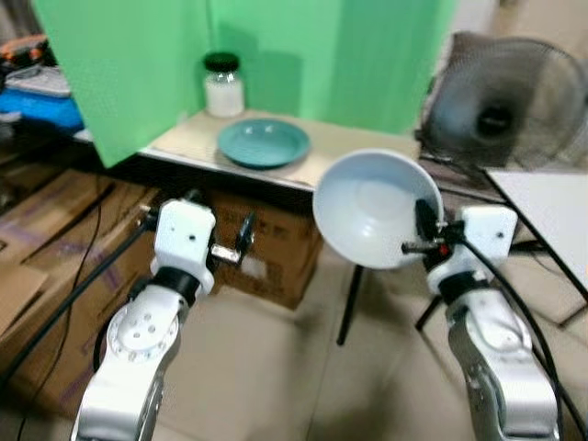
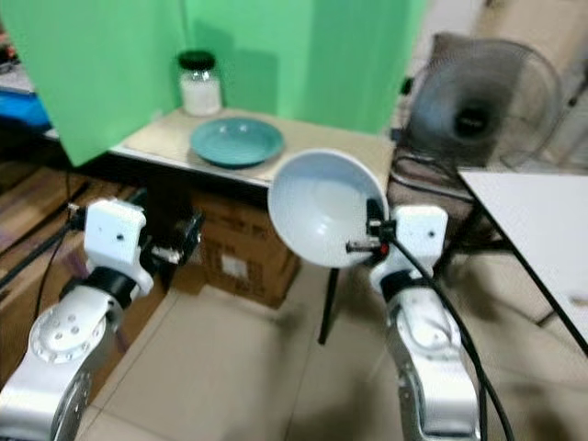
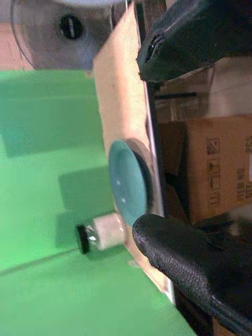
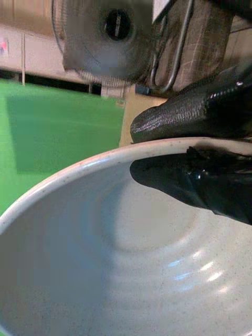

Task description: Setting the table

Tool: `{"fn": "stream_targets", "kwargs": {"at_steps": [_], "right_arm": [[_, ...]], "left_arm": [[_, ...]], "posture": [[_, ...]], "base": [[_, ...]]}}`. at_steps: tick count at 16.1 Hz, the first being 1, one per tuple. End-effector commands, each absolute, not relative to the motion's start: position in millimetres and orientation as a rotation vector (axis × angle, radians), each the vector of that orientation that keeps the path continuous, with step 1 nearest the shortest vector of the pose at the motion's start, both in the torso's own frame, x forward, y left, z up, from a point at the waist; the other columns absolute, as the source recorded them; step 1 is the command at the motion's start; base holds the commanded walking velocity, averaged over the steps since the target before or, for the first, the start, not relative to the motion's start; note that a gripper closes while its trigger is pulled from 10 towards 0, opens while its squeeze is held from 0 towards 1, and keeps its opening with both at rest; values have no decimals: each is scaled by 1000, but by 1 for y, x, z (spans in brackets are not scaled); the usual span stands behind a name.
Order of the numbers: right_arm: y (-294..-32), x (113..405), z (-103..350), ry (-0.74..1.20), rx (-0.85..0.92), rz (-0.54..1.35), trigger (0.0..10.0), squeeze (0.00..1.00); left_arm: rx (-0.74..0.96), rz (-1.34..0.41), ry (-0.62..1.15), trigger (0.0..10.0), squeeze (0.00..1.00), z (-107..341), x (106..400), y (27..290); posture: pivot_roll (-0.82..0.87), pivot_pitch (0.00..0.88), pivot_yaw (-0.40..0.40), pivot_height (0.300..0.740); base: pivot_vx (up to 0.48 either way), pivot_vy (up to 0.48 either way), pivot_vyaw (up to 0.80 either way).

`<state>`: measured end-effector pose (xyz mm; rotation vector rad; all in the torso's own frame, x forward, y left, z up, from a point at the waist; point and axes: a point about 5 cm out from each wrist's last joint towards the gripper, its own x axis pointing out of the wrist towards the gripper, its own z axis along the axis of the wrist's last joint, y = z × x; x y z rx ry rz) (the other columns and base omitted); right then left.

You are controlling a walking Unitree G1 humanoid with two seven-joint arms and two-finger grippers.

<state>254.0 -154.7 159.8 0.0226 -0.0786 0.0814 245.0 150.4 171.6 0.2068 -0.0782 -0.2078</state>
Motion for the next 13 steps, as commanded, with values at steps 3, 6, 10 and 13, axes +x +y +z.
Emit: {"fn": "stream_targets", "kwargs": {"at_steps": [3,6,10,13], "right_arm": [[-165,251,170,-125,11,25,10000,0],[-167,251,171,-125,8,17,10000,0],[-167,252,172,-123,-11,18,10000,0],[-167,254,172,-117,-14,17,10000,0]], "left_arm": [[241,-198,-73,10000,0,172,248,150],[232,-174,-75,10000,0,173,249,151],[172,-131,-65,10000,0,172,250,158],[180,-131,-73,10000,0,174,250,157]], "posture": [[-38,0,-26,740],[-41,0,-27,740],[-43,0,-37,740],[-41,0,-42,740]], "base": [[0,0,-800],[0,0,-800],[0,0,-800],[0,0,-800]]}}
